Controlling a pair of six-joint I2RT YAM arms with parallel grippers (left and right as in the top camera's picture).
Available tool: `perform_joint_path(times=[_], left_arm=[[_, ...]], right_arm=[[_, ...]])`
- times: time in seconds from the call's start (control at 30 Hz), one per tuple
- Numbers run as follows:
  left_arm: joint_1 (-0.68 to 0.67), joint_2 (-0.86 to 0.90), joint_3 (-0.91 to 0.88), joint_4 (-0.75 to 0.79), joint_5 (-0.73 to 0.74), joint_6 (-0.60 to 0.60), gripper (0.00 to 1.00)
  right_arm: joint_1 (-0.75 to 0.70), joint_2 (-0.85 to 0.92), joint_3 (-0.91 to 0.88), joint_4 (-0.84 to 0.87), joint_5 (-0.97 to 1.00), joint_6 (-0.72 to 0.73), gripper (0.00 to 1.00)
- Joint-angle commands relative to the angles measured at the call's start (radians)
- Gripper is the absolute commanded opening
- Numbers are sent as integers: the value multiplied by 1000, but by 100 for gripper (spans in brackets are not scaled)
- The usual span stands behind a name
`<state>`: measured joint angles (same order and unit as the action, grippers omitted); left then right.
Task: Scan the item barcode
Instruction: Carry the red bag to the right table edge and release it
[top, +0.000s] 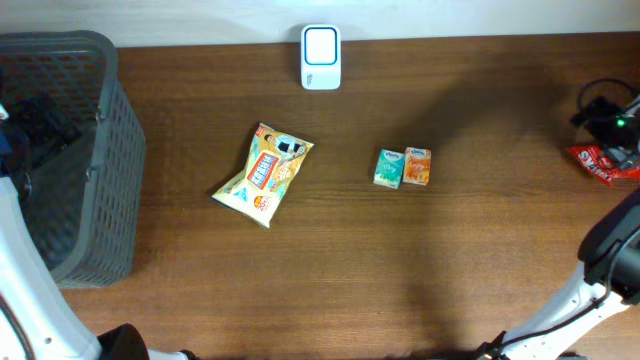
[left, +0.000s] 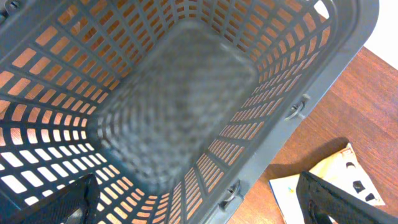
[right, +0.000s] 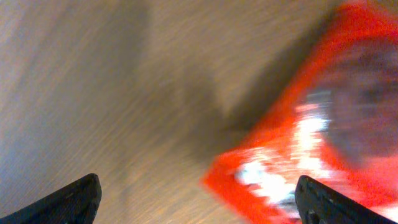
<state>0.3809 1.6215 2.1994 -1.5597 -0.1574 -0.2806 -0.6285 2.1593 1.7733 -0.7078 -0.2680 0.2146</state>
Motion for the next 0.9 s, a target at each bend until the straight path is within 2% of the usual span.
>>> perform_joint_path(times=[0.0,0.03,0.13,0.23,0.27,0.33,0.47,0.53,0.6,0.7,0.73,0.8,0.83,0.87], left_arm=[[2,-4,8,2,0,-7,99],[2,-4,8,2,0,-7,99],[2,-4,8,2,0,-7,99],[2,-4,8,2,0,-7,99],[2,-4,8,2,0,-7,99],[2,-4,8,2,0,-7,99],[2,-4,8,2,0,-7,99],[2,-4,8,2,0,-7,99],[2,-4,8,2,0,-7,99],[2,-4,8,2,0,-7,99],[2,-4,8,2,0,-7,99],[2,-4,8,2,0,-7,99],[2,-4,8,2,0,-7,99],[2,-4,8,2,0,-7,99]], right_arm=[[105,-5,-6,14,-607,-174,100],[146,-9,-5,43,-693,-174,98],[249,-45,-5,71,-651,-185,98],[377,-65,-5,-63,-542,-185,98],[416,-59,-6,-143,-450,-185,98],[535,-54,-29,-318,-80,-184,98],[684,-52,-118,-312,36,-162,99],[780,-53,-134,-315,357,43,99],[882,-65,-133,-338,622,142,99],[979,-66,-134,-341,729,143,99],[1009,-65,-134,-332,727,152,90],[1022,-64,-136,-313,723,173,60],[1021,-62,-139,-304,713,173,53],[1011,-60,-146,-297,709,173,52]])
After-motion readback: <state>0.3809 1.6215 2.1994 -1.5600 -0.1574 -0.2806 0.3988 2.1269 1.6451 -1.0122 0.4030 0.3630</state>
